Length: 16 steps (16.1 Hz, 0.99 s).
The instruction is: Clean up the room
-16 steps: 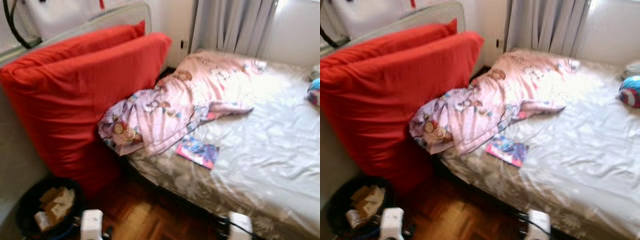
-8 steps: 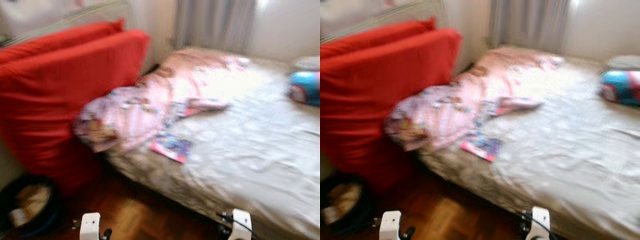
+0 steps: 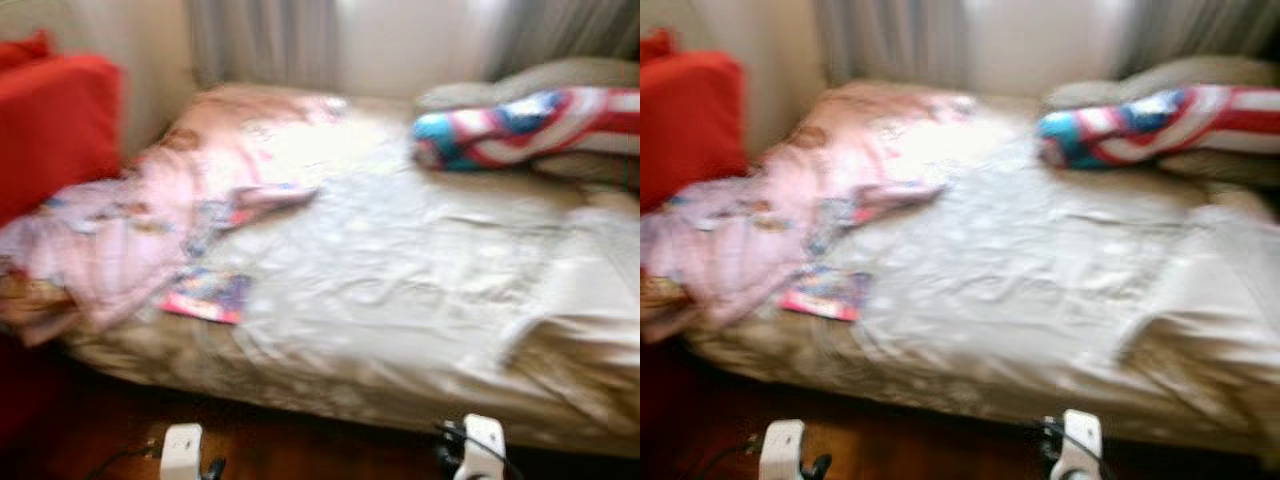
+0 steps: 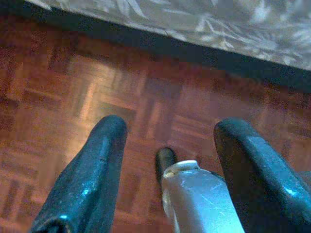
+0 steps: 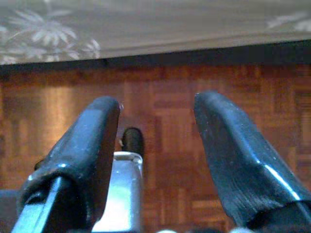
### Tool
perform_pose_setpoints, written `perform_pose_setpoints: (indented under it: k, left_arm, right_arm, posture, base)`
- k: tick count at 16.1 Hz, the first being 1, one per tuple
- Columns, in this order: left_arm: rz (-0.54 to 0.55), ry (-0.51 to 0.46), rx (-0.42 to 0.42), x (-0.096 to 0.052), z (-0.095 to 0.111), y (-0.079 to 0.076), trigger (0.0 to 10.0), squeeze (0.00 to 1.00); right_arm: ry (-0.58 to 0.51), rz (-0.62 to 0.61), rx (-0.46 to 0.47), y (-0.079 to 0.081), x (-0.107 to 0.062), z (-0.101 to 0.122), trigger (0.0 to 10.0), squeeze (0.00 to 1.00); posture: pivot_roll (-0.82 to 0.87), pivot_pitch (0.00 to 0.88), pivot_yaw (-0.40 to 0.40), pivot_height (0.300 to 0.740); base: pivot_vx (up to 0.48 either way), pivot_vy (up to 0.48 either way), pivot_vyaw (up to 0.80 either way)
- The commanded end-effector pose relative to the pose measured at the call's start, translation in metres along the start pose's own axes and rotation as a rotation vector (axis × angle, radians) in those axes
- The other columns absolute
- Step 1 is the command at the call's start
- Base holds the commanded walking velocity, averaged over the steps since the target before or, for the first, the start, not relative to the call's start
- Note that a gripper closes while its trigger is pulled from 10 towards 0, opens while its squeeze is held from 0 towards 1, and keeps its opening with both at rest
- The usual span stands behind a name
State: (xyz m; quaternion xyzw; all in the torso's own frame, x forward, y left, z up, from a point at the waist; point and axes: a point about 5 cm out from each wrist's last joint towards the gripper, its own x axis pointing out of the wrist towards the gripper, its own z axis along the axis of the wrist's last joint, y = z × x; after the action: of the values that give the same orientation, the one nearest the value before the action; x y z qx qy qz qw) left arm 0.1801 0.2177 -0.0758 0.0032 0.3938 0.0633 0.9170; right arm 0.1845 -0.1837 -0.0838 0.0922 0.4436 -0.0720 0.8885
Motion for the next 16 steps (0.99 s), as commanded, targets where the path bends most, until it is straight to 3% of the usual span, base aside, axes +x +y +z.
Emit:
perform_pose_setpoints:
  k: [1, 9, 16]
  left_arm:
    - [0.019, 0.043, 0.003, -0.0028, -0.0094, 0.0066, 10.0, 0.00]
    - [0.018, 0.053, 0.006, -0.0031, -0.0107, 0.0075, 10.0, 0.00]
    - [0.017, 0.057, 0.007, -0.0033, -0.0116, 0.0074, 10.0, 0.00]
  right_arm:
    - [0.012, 0.002, 0.006, 0.0023, -0.0004, -0.0042, 10.0, 0.00]
    - [0.010, -0.003, 0.015, 0.0023, -0.0005, -0.0043, 10.0, 0.00]
    - [0.015, -0.003, 0.008, 0.0022, -0.0005, -0.0047, 10.0, 0.00]
  posture:
    - [0.04, 0.076, -0.010, 0.740]
    - [0.04, 0.076, -0.010, 0.740]
    - [0.04, 0.073, -0.009, 0.740]
  base:
    - [0.000, -0.307, 0.00]
    - [0.000, -0.310, 0.00]
    - [0.000, -0.316, -0.66]
